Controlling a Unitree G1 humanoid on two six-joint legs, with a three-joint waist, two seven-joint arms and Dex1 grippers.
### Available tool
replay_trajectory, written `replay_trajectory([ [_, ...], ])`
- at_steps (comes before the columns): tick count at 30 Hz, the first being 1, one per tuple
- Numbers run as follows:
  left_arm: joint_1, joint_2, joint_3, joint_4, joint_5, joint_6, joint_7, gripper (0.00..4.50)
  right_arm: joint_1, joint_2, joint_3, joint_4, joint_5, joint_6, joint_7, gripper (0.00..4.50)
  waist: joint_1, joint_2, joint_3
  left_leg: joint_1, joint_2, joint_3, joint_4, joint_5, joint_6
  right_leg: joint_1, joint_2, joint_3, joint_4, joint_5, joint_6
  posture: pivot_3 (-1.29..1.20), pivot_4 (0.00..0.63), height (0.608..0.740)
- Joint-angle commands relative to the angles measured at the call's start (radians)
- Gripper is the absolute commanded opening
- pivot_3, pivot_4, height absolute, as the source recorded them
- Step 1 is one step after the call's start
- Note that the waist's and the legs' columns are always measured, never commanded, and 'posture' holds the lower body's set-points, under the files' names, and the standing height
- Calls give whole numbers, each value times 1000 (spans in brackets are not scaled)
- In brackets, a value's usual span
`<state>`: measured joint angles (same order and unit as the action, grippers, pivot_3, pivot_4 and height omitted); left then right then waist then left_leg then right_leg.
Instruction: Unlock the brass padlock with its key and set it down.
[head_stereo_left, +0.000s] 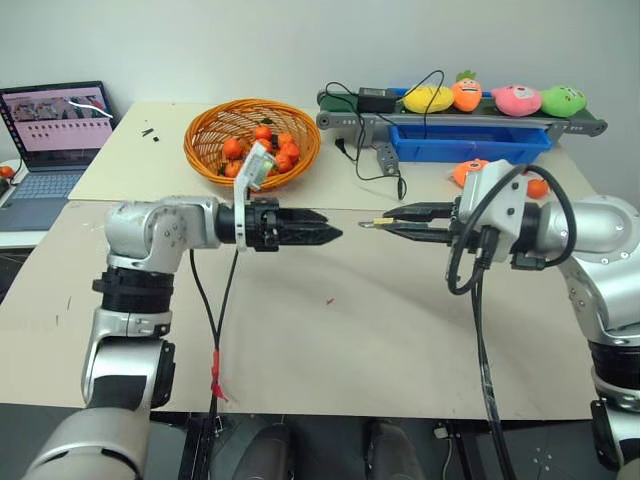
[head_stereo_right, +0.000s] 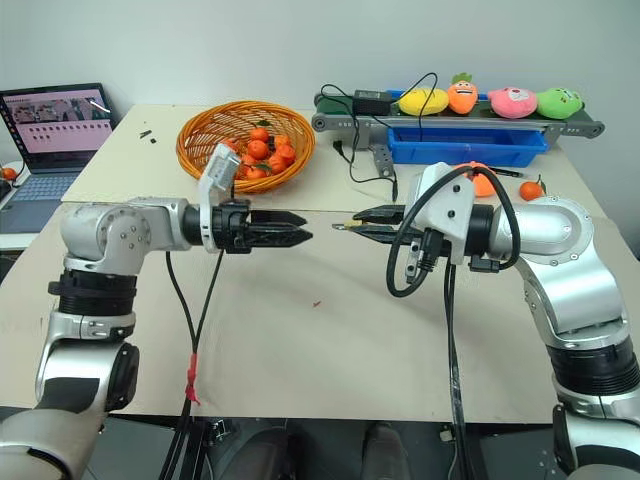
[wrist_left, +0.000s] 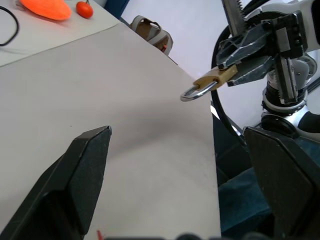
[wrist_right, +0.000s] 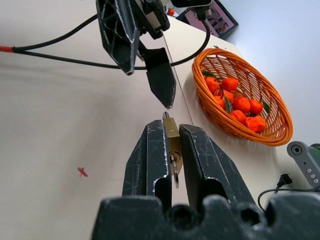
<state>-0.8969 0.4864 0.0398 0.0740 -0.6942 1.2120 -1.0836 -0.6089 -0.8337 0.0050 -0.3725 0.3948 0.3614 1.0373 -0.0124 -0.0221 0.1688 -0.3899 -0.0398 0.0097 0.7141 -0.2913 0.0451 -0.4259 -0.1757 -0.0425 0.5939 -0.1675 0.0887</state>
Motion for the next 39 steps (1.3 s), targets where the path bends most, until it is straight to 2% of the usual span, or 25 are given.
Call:
replay_trajectory([
  [1, 9, -7, 33, -57, -62, 44, 35, 4423, -12, -13, -40, -30, 11, 2, -11, 105, 0, 0, 0, 0, 0, 0, 0, 0, 0, 0, 0, 0, 0, 0, 0, 0, 150, 740],
  [2, 10, -7, 35, -59, -75, 56, 39, 3904, -13, -13, -40, -29, 10, 1, -12, 105, 0, 0, 0, 0, 0, 0, 0, 0, 0, 0, 0, 0, 0, 0, 0, 0, 150, 740],
  [3, 11, -7, 39, -60, -86, 65, 42, 3764, -13, -13, -40, -27, 8, 0, -13, 105, 0, 0, 0, 0, 0, 0, 0, 0, 0, 0, 0, 0, 0, 0, 0, 0, 150, 740],
  [12, 3, -1, 60, -64, -172, 119, 69, 237, -12, -17, -46, -22, 5, -4, -21, 105, 0, 0, 0, 0, 0, 0, 0, 0, 0, 0, 0, 0, 0, 0, 0, 0, 150, 740],
  [13, 0, -7, 66, -62, -182, 126, 79, 66, -12, -17, -46, -22, 5, -4, -22, 105, 0, 0, 0, 0, 0, 0, 0, 0, 0, 0, 0, 0, 0, 0, 0, 0, 150, 740],
  [24, -19, -60, 52, -52, -222, 115, 133, 66, -12, -16, -49, -58, 35, 40, -25, 105, 0, 0, 0, 0, 0, 0, 0, 0, 0, 1, 0, 0, 0, 0, 0, 0, 150, 740],
  [39, -52, -44, 6, 2, -202, 46, 106, 66, -1, -16, -56, -129, 77, 110, -49, 105, 0, 0, 0, 0, 0, 0, 0, 0, 0, 1, 0, 0, 0, 0, 0, 0, 150, 740],
])
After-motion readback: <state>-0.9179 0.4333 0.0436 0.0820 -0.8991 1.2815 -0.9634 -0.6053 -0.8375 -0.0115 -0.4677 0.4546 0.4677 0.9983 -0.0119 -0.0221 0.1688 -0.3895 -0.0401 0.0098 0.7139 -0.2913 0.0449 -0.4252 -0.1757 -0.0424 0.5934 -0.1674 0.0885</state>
